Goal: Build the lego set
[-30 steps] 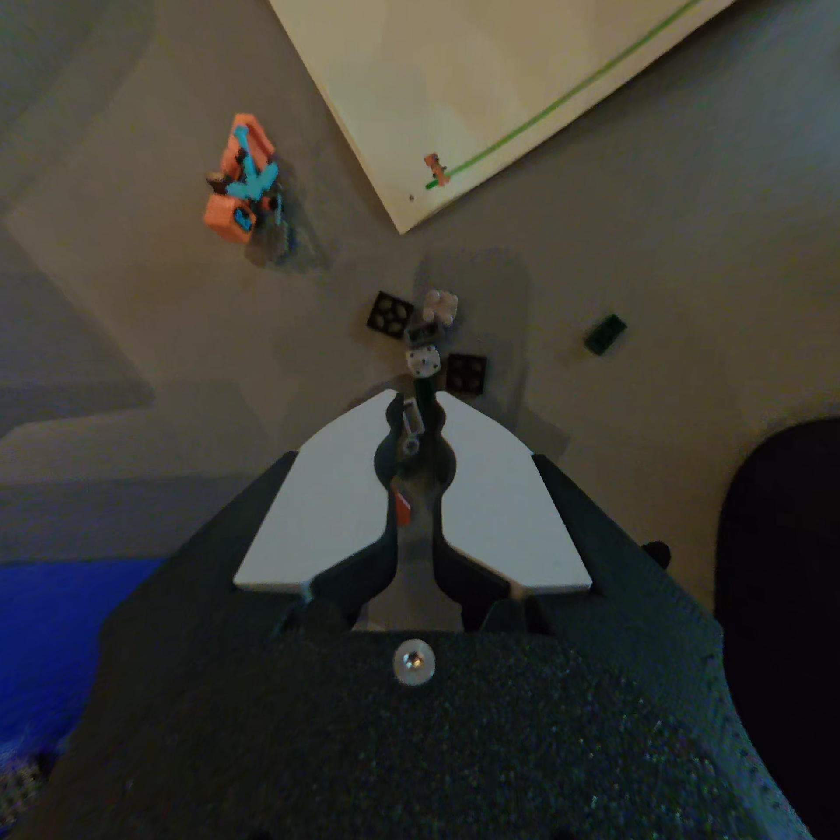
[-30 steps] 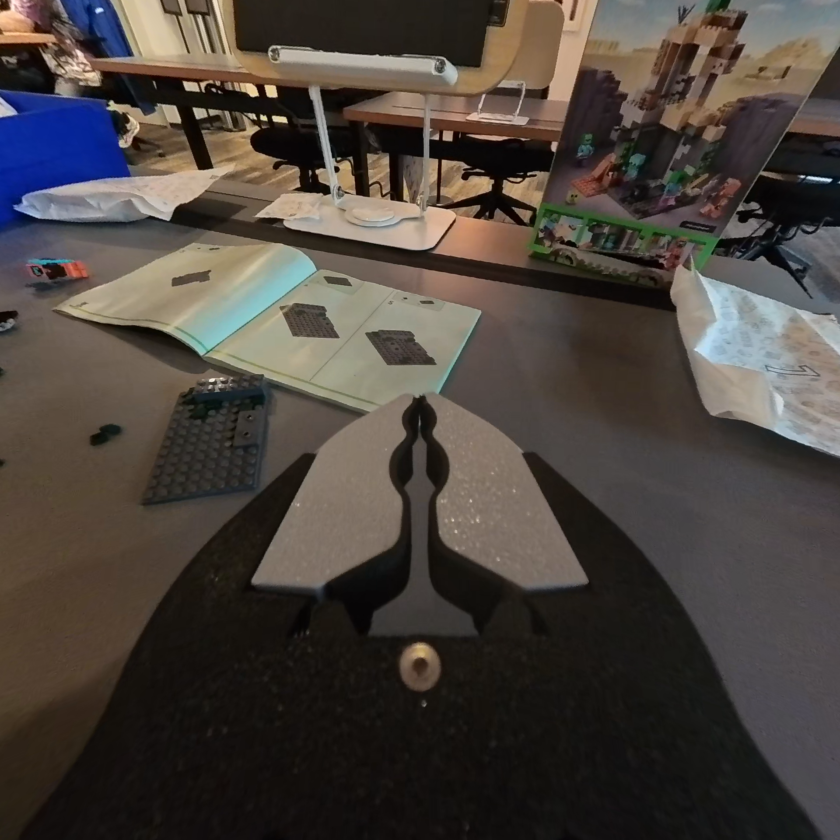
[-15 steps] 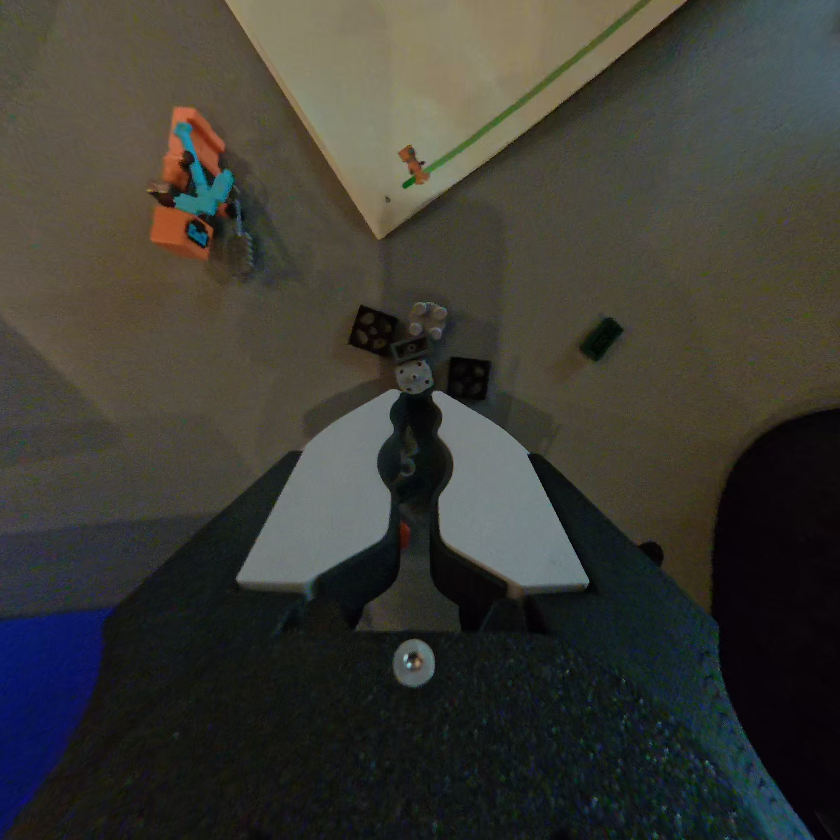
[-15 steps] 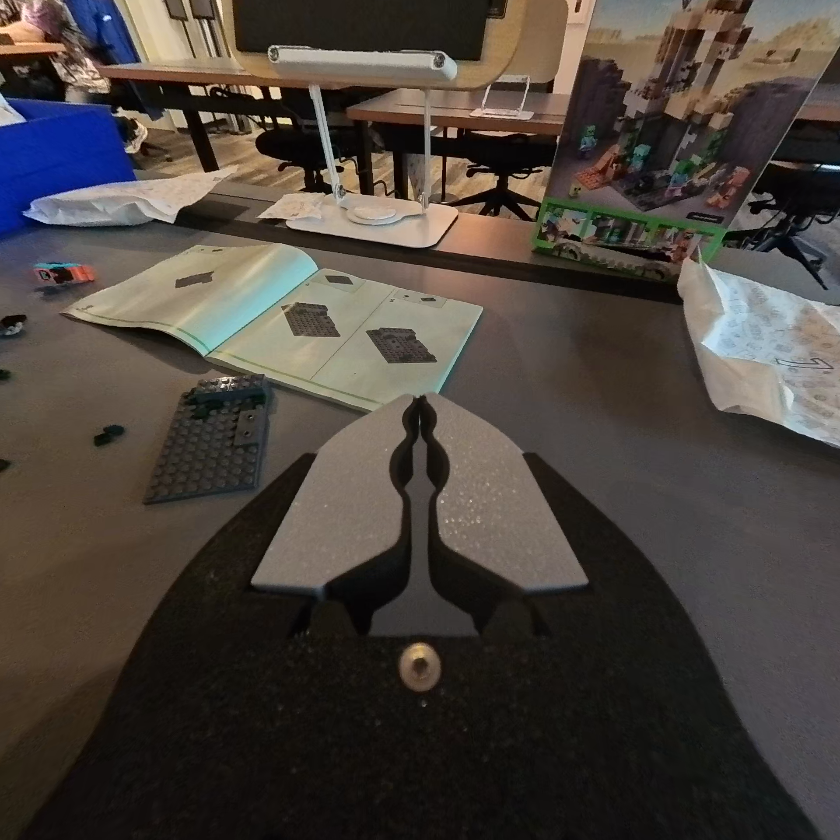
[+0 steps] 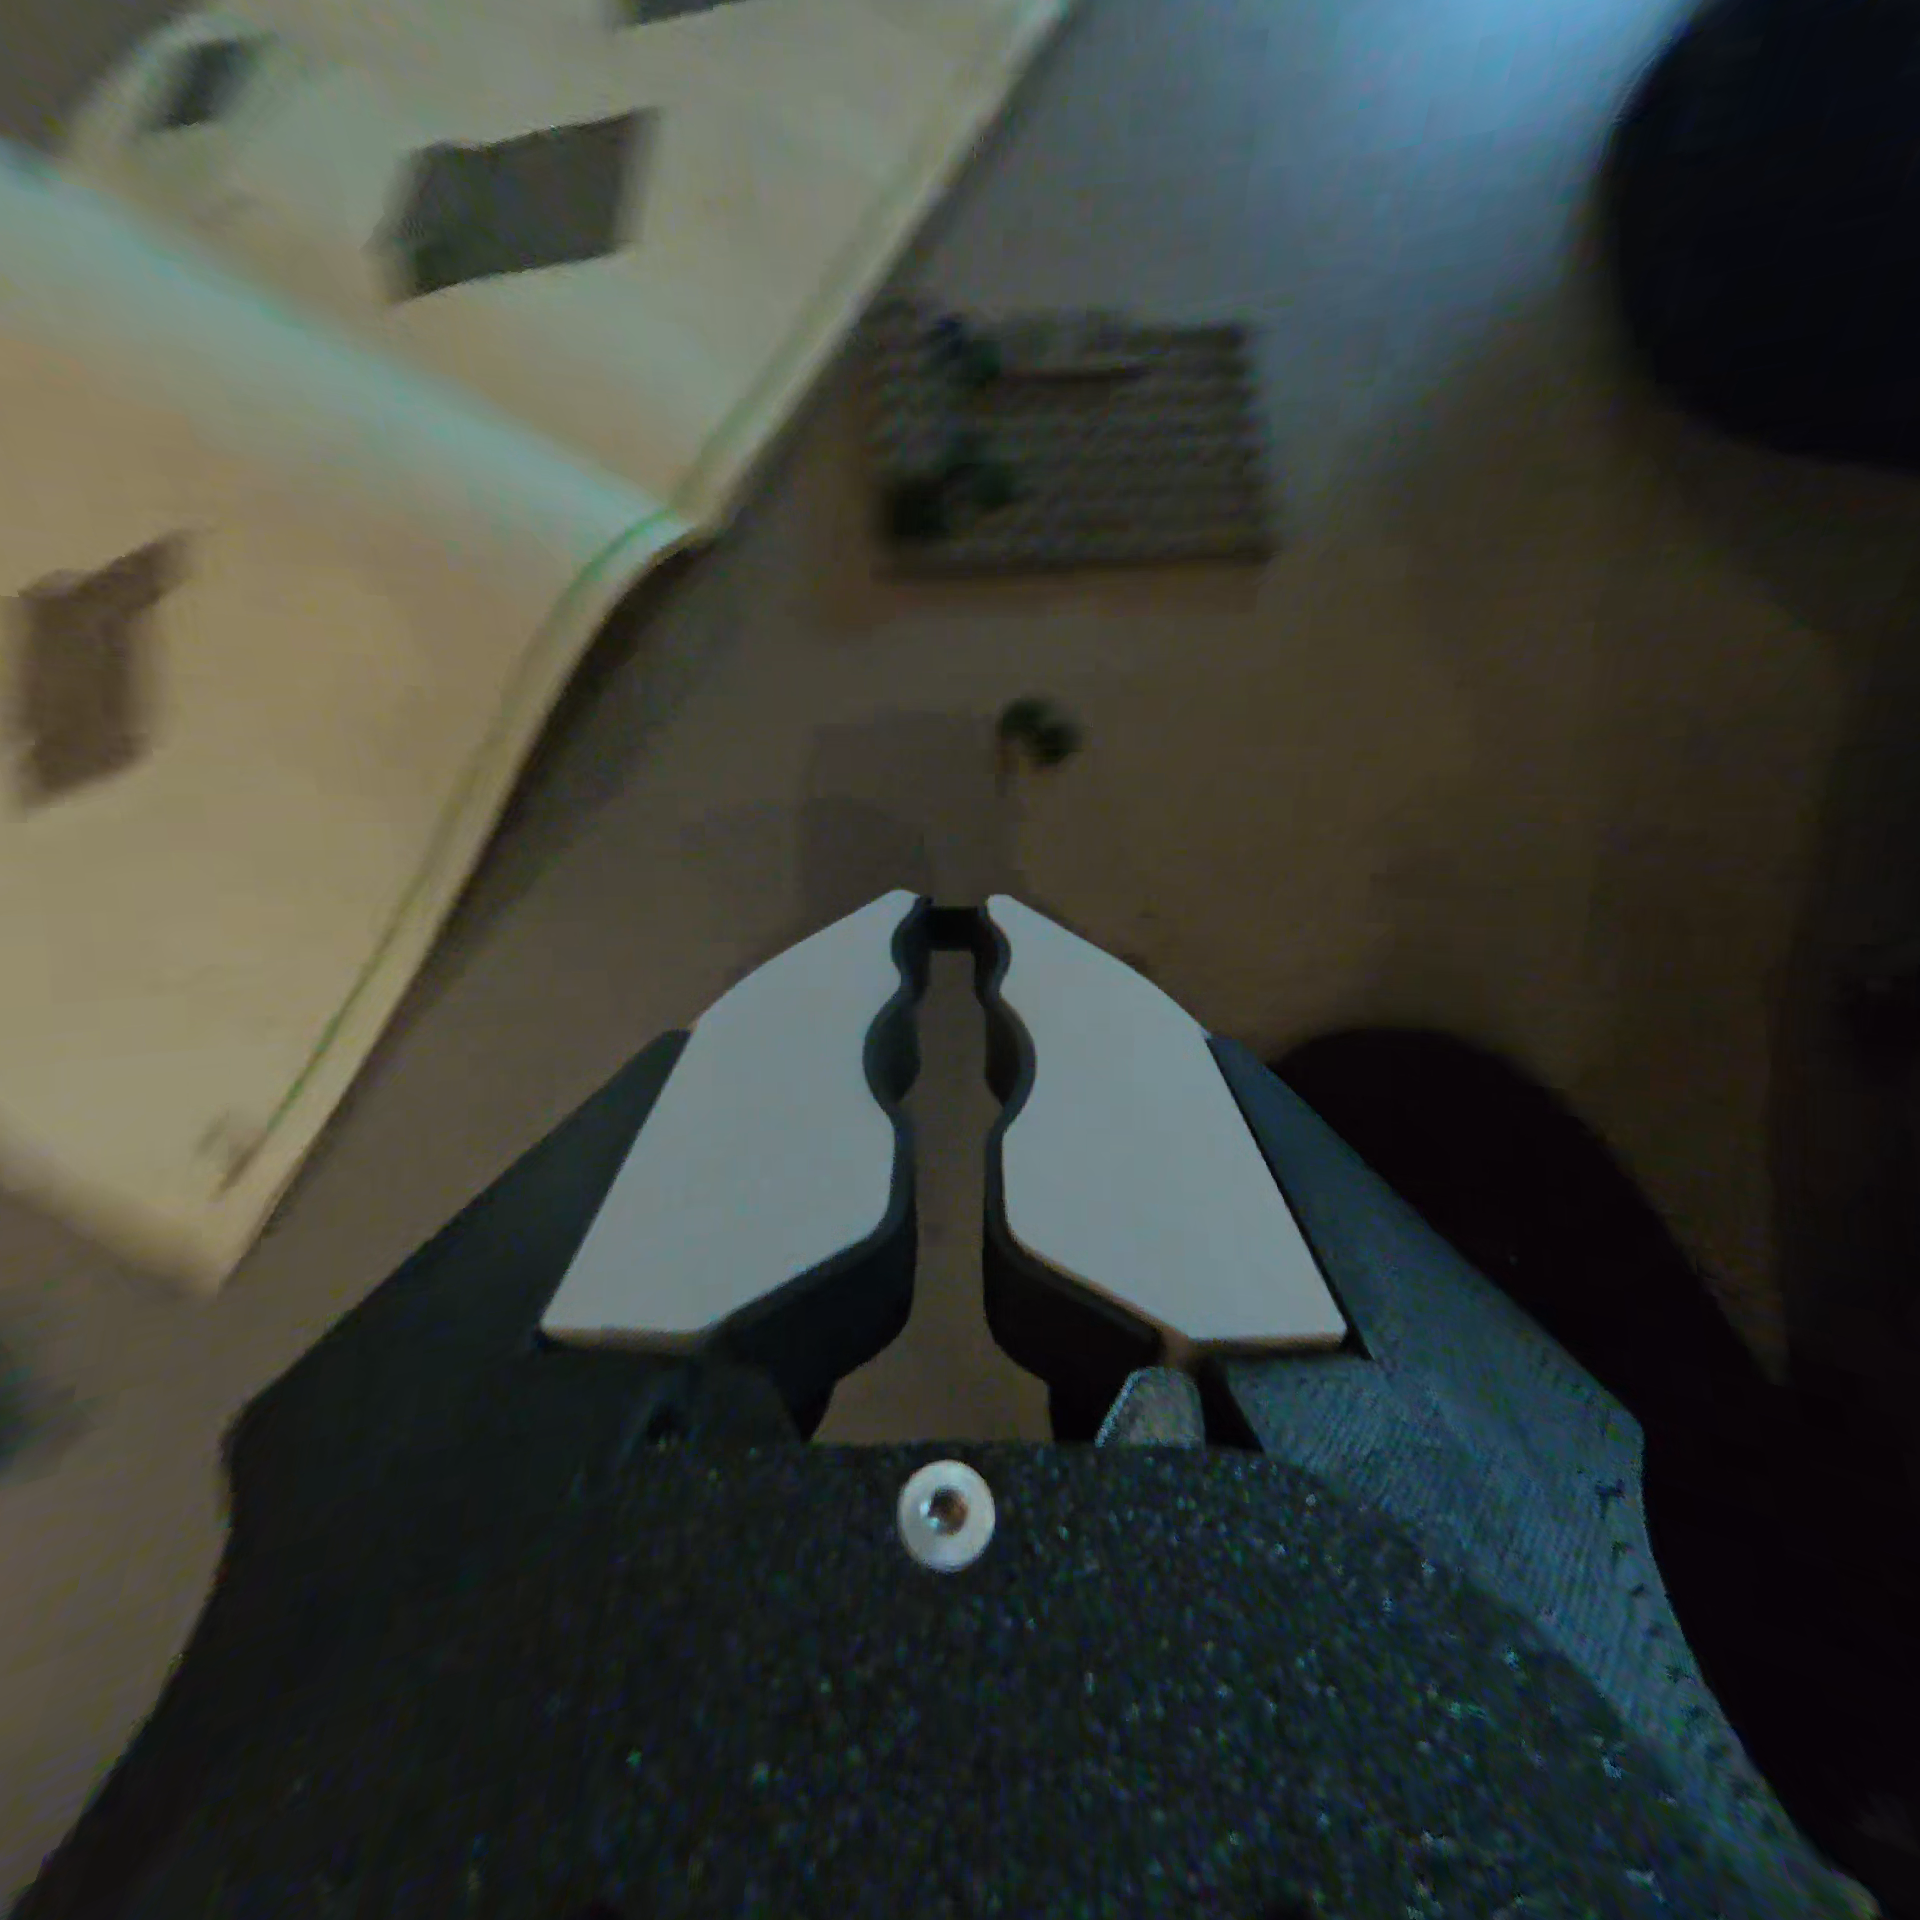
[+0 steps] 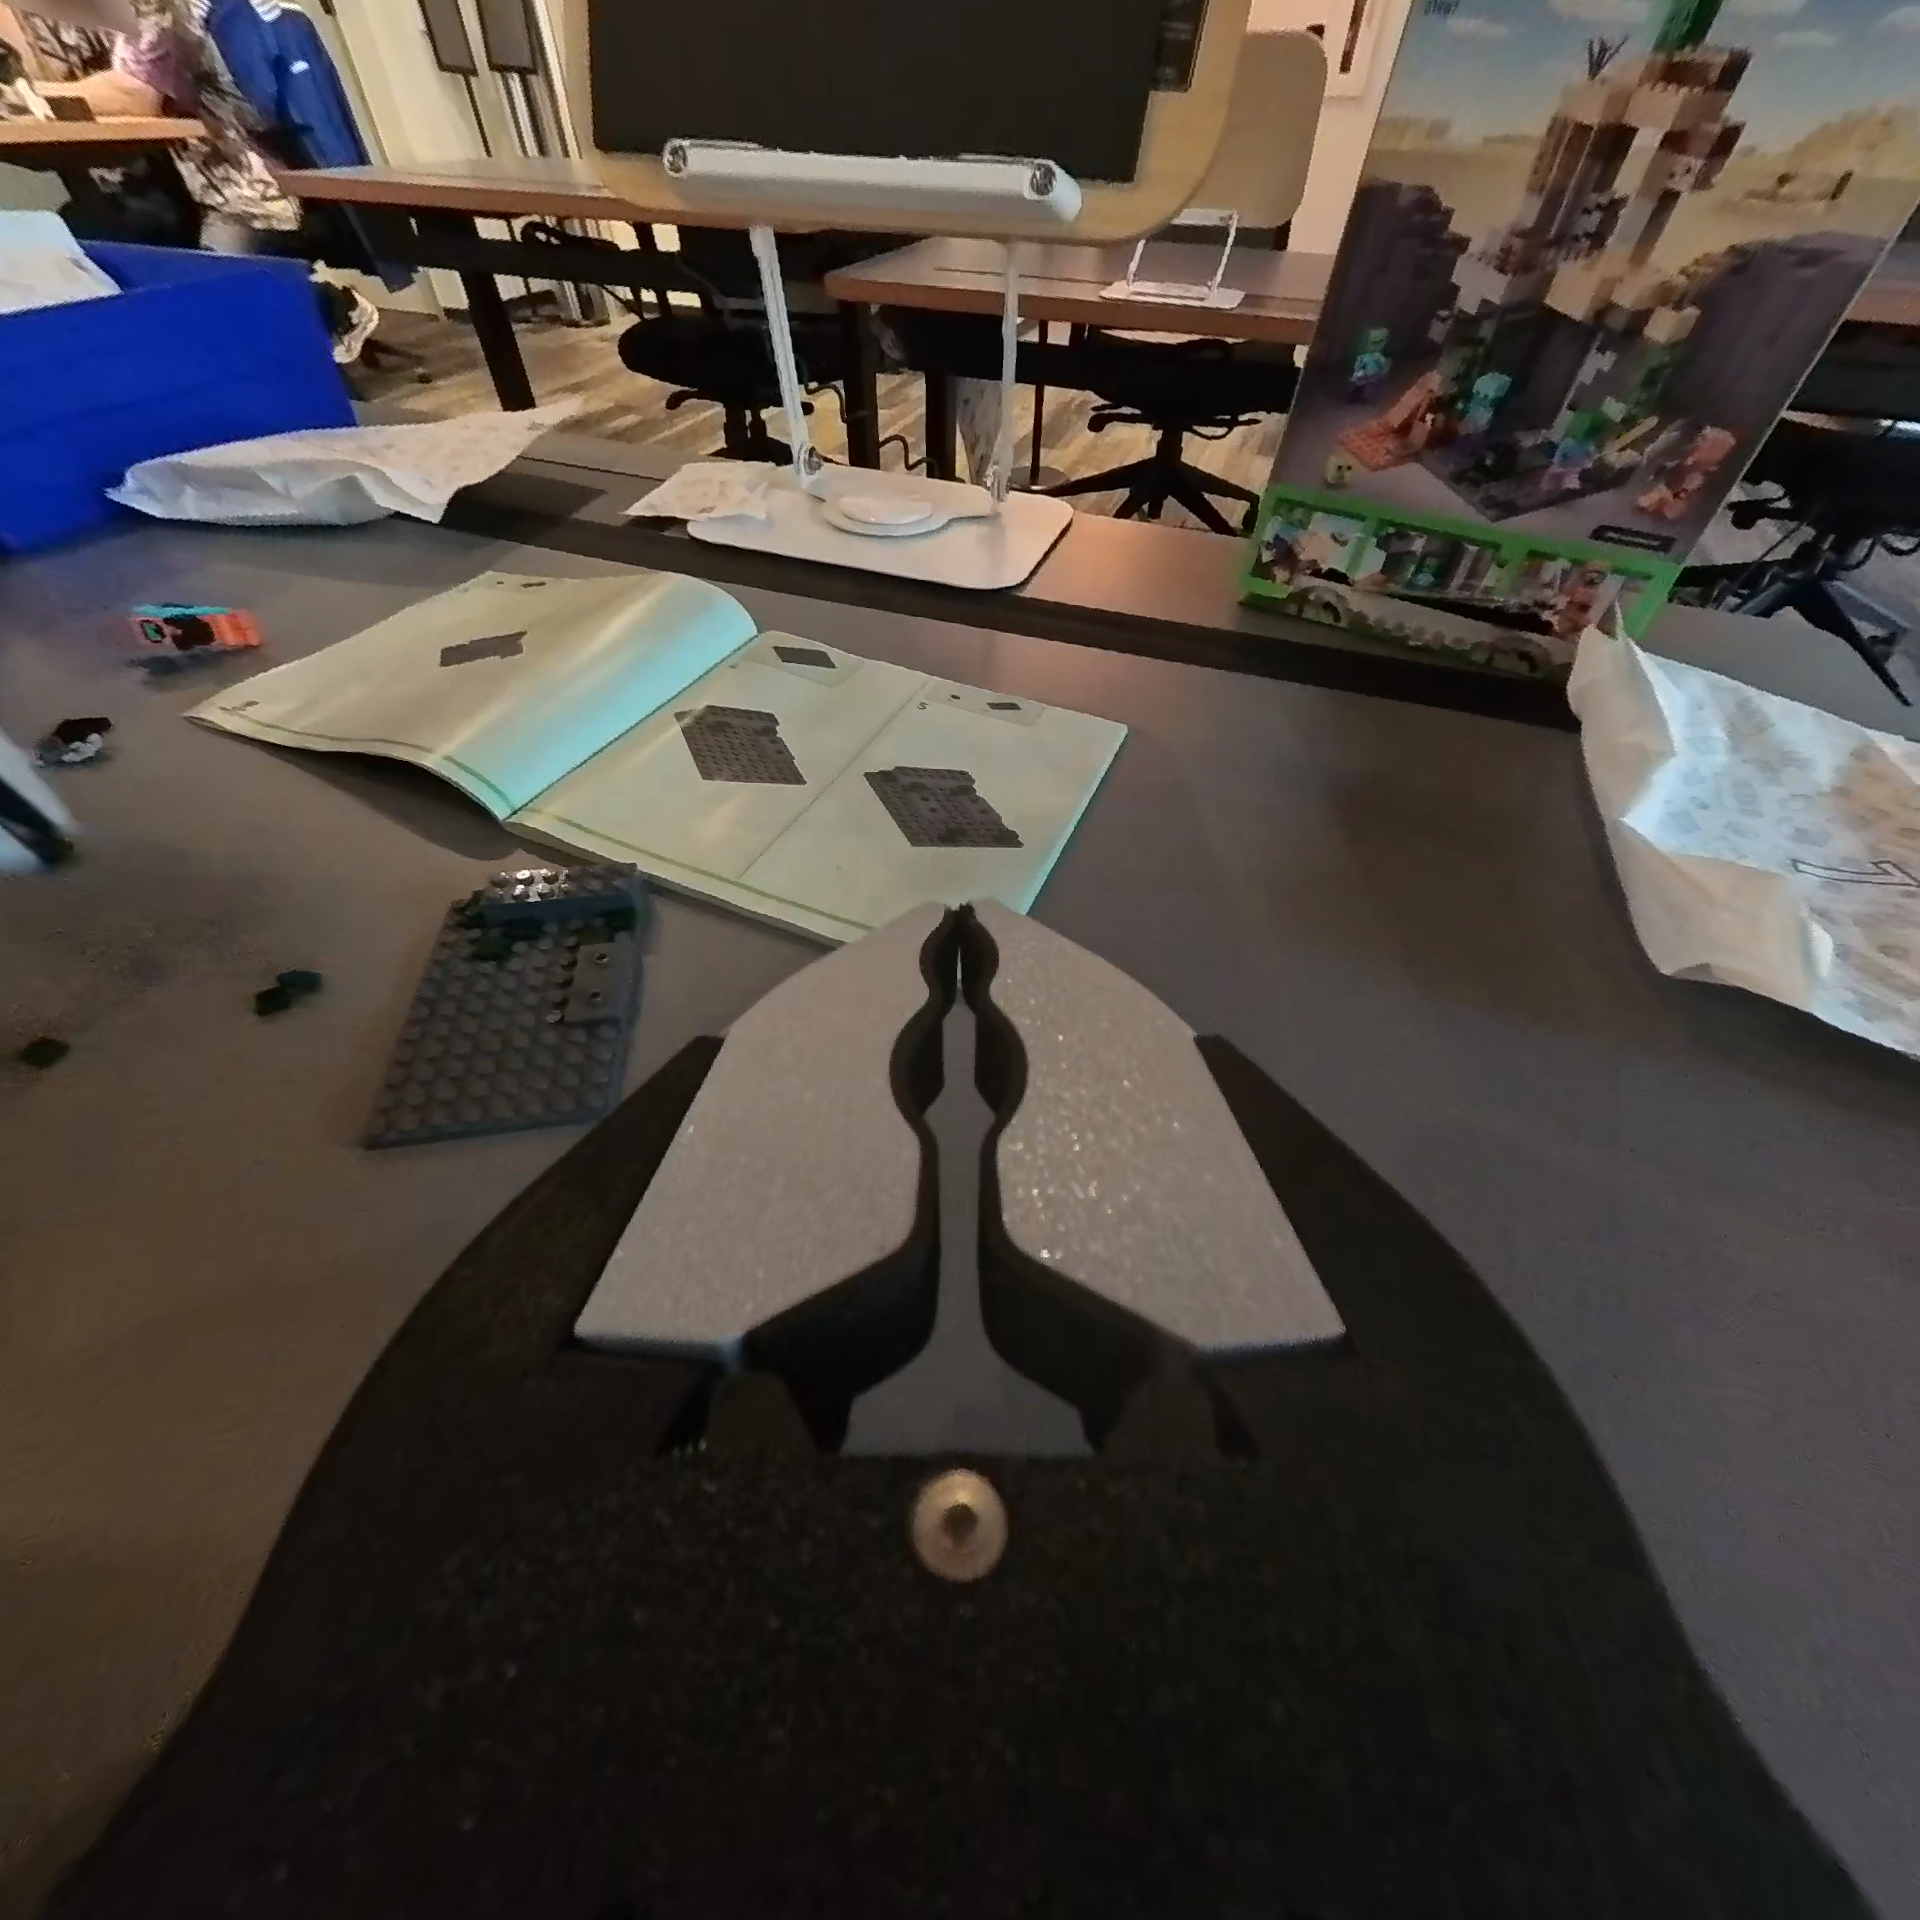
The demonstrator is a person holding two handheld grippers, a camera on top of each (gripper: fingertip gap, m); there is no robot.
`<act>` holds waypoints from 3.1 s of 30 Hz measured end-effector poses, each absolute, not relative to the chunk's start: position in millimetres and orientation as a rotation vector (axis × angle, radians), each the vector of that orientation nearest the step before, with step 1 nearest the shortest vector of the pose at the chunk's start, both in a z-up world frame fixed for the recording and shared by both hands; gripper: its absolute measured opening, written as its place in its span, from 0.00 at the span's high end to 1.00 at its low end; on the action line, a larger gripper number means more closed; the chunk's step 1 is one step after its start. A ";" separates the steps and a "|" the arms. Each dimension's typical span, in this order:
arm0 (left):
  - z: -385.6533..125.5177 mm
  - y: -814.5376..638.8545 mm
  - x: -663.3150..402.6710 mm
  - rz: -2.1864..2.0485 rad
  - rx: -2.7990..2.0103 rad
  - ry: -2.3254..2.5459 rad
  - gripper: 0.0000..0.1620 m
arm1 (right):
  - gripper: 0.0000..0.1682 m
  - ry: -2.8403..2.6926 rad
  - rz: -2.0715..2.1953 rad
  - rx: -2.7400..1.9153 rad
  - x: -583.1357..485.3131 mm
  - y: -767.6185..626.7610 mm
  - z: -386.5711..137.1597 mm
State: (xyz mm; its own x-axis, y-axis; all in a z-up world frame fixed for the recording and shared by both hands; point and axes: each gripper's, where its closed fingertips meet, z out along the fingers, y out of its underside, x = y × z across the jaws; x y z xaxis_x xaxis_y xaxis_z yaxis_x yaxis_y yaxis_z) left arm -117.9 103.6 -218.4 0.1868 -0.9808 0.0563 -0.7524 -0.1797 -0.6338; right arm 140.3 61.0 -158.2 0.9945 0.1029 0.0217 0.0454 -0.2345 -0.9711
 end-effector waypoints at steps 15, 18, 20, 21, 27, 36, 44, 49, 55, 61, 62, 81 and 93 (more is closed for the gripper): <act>-251.2 90.2 -79.3 -0.682 -1.979 1.791 0.91 | 1.00 -0.100 0.089 -1.799 141.9 59.3 -158.0; -250.6 88.4 -80.4 -0.684 -1.972 1.792 0.89 | 1.00 -0.103 0.091 -1.801 141.1 59.5 -158.5; -250.7 86.5 -80.7 -0.688 -1.964 1.799 0.88 | 1.00 -0.104 0.091 -1.801 140.8 59.4 -158.5; -250.7 85.3 -80.7 -0.688 -1.958 1.805 0.88 | 1.00 -0.105 0.092 -1.801 140.5 59.4 -158.4; -244.3 83.2 -80.2 -0.703 -1.937 1.794 0.87 | 1.00 -0.111 0.092 -1.802 139.3 59.2 -158.8; -226.5 105.4 -110.9 -0.569 -1.923 1.675 0.97 | 1.00 -0.119 0.095 -1.797 138.3 58.7 -158.0; -208.1 147.4 -213.7 -0.355 -2.088 1.268 1.00 | 1.00 -0.132 0.099 -1.801 134.9 60.2 -159.0; -209.0 166.7 -274.9 -0.213 -2.172 1.026 1.00 | 1.00 -0.142 0.097 -1.809 132.3 61.0 -160.7; -223.7 175.1 -302.5 -0.160 -2.256 0.898 1.00 | 1.00 -0.149 0.096 -1.818 130.4 62.1 -162.6; -234.7 184.3 -296.3 -0.174 -2.292 0.883 1.00 | 1.00 -0.152 0.096 -1.825 129.8 62.7 -164.4; -236.7 186.2 -295.0 -0.175 -2.298 0.883 1.00 | 1.00 -0.152 0.095 -1.825 129.9 62.7 -164.4; -127.3 197.8 -371.9 0.131 -1.965 0.512 1.00 | 1.00 -0.151 0.105 -1.828 130.2 63.8 -166.7; -86.3 173.1 -535.7 0.369 -1.979 0.301 1.00 | 1.00 -0.213 0.012 -1.860 124.5 70.4 -169.3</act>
